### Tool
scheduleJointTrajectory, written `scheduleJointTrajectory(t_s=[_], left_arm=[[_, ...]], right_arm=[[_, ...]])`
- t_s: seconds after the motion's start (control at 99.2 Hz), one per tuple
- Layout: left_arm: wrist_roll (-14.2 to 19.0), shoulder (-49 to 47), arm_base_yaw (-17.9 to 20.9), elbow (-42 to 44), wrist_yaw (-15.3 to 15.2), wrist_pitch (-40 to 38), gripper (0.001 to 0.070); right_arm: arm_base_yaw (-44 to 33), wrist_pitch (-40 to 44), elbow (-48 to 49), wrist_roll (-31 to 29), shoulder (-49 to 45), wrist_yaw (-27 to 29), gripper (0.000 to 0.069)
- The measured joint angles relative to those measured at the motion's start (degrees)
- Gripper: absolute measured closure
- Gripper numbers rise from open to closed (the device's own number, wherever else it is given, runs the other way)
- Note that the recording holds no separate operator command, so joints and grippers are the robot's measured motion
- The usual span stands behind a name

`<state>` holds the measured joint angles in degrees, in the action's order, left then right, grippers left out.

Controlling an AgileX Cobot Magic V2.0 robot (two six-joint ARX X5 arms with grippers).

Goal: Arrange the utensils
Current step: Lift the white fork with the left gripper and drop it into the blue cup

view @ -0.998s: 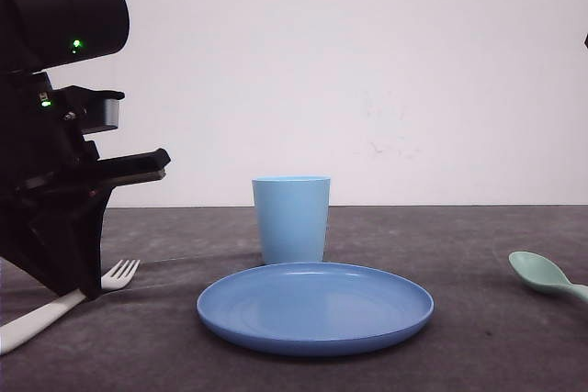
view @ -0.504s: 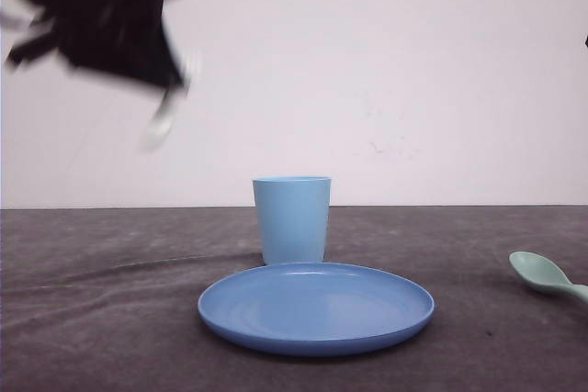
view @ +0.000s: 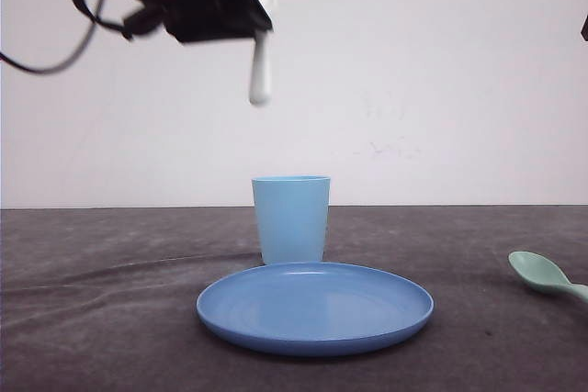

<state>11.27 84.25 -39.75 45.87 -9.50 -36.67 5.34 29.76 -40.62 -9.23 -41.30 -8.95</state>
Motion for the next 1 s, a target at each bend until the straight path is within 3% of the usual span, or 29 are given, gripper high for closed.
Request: scheduleJointTrajectory(t_s=[0.191, 0.595, 0.816, 0.998], left_arm=[[-1.6, 7.6, -0.3, 1.1, -0.8, -4.7, 0.0674], [-1.7, 16.4, -0.7, 2.5, -0.8, -5.2, 0.0670], [-1.7, 15.9, -1.0, 2.5, -0.8, -5.4, 0.0507], [-1.7, 11.4, -1.2, 2.5, -0.8, -2.6, 0.0480]], right_arm=[[0.0, 0.0, 0.0, 0.0, -0.4, 0.2, 0.0240], [0.0, 0.1, 0.0, 1.0, -1.6, 1.4, 0.0240], [0.0, 0.5, 0.0, 1.5, -1.8, 1.4, 0.0240], [0.4, 2.8, 0.0, 1.4, -2.2, 1.4, 0.0240]])
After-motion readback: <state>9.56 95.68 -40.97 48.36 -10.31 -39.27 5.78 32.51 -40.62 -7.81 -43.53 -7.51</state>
